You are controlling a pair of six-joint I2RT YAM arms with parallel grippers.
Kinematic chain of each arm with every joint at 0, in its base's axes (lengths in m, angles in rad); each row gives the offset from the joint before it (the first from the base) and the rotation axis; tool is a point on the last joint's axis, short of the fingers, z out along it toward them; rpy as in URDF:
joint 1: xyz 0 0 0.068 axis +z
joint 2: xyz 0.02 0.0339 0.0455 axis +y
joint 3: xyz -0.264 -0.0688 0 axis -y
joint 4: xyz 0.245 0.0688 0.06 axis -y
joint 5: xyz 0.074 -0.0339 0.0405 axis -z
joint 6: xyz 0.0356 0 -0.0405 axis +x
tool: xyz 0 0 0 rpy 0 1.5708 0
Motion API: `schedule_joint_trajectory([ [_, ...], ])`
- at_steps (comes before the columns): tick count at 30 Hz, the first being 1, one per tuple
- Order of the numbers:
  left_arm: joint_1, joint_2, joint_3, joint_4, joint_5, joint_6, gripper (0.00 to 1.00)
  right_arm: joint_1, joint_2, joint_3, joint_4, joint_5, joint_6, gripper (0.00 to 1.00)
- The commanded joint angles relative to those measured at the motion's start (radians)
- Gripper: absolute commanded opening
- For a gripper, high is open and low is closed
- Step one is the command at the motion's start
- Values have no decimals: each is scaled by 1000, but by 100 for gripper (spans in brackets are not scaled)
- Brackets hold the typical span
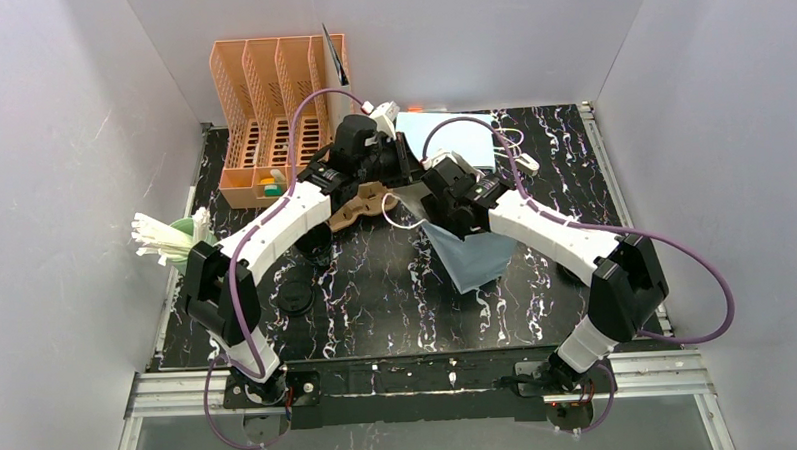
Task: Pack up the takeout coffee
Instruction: Place the coffee cup on the cup tray.
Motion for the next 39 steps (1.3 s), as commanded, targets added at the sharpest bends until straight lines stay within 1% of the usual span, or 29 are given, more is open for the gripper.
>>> schedule_joint_trajectory([
  [1,-59,-98,73,-11,111,9,11,-7,35,-37,-159,-161,20,31],
  [6,-60,-119,69,-26,58,11,26,-7,-6,-58,-178,-198,27,31],
  [11,-60,-132,87,-74,53,71,37,-6,-27,-57,-177,-225,11,31],
  [15,-60,-123,120,-131,94,139,44,-6,-39,-42,-180,-264,-4,31],
  [19,-60,-105,130,-147,134,162,46,-7,-54,-37,-188,-285,-10,31],
  [20,-59,-98,132,-154,137,168,45,-7,-59,-40,-188,-293,-12,31],
  [22,-60,-85,141,-170,139,181,41,-7,-71,-49,-187,-302,-17,31],
  [27,-59,-65,172,-216,138,232,19,-7,-74,-50,-193,-296,-37,31],
  [32,-59,-62,191,-243,127,263,0,-7,-79,-24,-211,-298,-29,31],
  [39,-59,-58,200,-247,119,272,0,-7,-77,11,-227,-284,-38,31],
])
